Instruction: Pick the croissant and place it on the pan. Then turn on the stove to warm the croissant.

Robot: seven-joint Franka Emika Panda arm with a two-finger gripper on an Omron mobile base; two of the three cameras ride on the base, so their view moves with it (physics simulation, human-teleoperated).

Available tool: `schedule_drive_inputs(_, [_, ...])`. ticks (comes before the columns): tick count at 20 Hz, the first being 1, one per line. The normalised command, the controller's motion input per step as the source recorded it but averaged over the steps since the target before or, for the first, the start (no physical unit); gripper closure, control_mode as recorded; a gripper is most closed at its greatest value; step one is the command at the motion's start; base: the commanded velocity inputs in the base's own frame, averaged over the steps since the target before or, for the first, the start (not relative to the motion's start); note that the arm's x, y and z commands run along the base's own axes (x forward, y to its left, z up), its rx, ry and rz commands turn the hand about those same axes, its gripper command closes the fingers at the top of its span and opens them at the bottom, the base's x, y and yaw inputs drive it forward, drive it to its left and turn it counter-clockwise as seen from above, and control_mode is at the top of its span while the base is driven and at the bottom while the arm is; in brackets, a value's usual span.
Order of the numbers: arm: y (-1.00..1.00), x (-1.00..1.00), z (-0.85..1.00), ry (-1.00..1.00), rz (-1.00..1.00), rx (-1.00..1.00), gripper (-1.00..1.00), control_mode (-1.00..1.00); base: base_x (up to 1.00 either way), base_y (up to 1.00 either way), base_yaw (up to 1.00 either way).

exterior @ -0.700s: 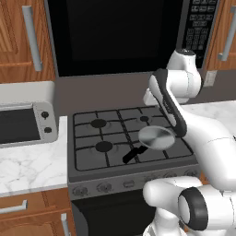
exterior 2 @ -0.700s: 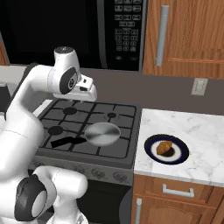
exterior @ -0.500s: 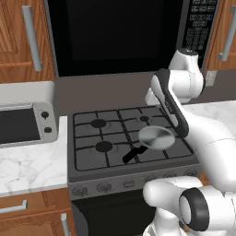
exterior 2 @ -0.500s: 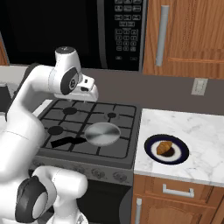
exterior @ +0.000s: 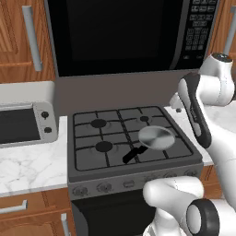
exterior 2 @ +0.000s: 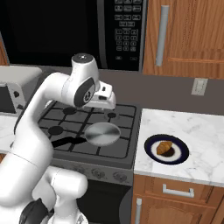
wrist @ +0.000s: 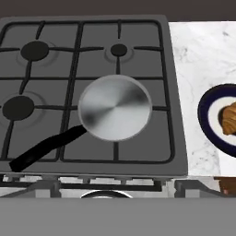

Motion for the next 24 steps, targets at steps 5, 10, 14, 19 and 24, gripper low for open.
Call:
schedule_drive_inputs(5, [-0.85, -0.30, 0.00, -0.01, 0.00, 0.00, -1.00, -1.00, 0.00, 0.00, 0.00])
schedule_drive_inputs(10, [-0.86, -0.08, -0.05, 0.00, 0.00, 0.00, -1.00, -1.00, 0.00, 0.00, 0.00])
schedule_drive_inputs(14, [-0.18, -0.04, -0.01, -0.01, 0.00, 0.00, -1.00, -1.00, 0.00, 0.00, 0.00])
schedule_drive_inputs(19, [-0.28, 0.23, -0.31, 0.11, 0.00, 0.00, -1.00, -1.00, 0.00, 0.00, 0.00])
schedule_drive_inputs(24, [-0.60, 0.41, -0.83, 0.17, 0.00, -0.06, -1.00, -1.00, 0.00, 0.00, 0.00])
